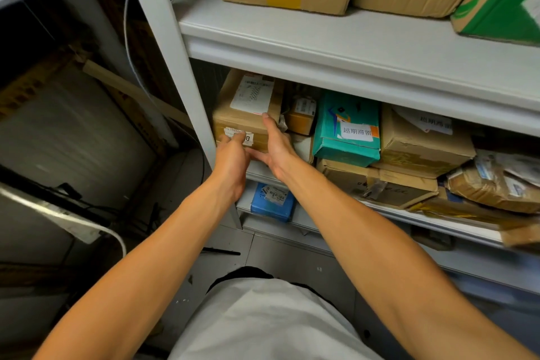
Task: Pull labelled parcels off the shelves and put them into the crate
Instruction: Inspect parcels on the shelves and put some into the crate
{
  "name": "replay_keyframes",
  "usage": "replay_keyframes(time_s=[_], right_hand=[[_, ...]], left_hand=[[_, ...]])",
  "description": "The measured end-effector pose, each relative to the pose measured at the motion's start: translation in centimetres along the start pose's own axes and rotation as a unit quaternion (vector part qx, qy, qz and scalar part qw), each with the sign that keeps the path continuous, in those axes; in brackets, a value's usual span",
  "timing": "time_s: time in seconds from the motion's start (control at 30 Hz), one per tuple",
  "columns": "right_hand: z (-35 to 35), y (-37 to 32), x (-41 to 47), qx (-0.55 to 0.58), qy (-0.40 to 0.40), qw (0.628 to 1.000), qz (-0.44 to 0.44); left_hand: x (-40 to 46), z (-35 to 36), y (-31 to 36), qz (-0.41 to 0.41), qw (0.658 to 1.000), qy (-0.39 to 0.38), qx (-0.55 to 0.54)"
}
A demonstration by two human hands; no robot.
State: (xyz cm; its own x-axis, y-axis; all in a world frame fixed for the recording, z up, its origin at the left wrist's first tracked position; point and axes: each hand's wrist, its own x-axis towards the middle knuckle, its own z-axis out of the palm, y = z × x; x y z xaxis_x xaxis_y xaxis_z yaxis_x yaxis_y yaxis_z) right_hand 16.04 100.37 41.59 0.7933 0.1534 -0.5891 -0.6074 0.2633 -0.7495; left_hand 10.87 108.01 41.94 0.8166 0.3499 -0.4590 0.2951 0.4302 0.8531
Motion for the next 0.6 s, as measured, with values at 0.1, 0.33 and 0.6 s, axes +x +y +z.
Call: replay_keyframes(time_s=[0.1,0.33,0.6], right_hand=[[1.2,0.0,0.2,-0.069,0.038,0.997,-0.015],[1.6,0.7,1.0,-0.259,0.129,0.956,-0.052],[-0.8,1.9,3.0,-0.384,0.171,0.905,-0.057]], left_hand=[[1.1,-0.3,-0.3,-0.012,0.999,-0.008,0.037],[3.7,-1.2,-2.9,-0.107,0.993,-0.016,0.054],[3.2,-0.9,-2.8,-0.105,0.992,0.002,0.068]])
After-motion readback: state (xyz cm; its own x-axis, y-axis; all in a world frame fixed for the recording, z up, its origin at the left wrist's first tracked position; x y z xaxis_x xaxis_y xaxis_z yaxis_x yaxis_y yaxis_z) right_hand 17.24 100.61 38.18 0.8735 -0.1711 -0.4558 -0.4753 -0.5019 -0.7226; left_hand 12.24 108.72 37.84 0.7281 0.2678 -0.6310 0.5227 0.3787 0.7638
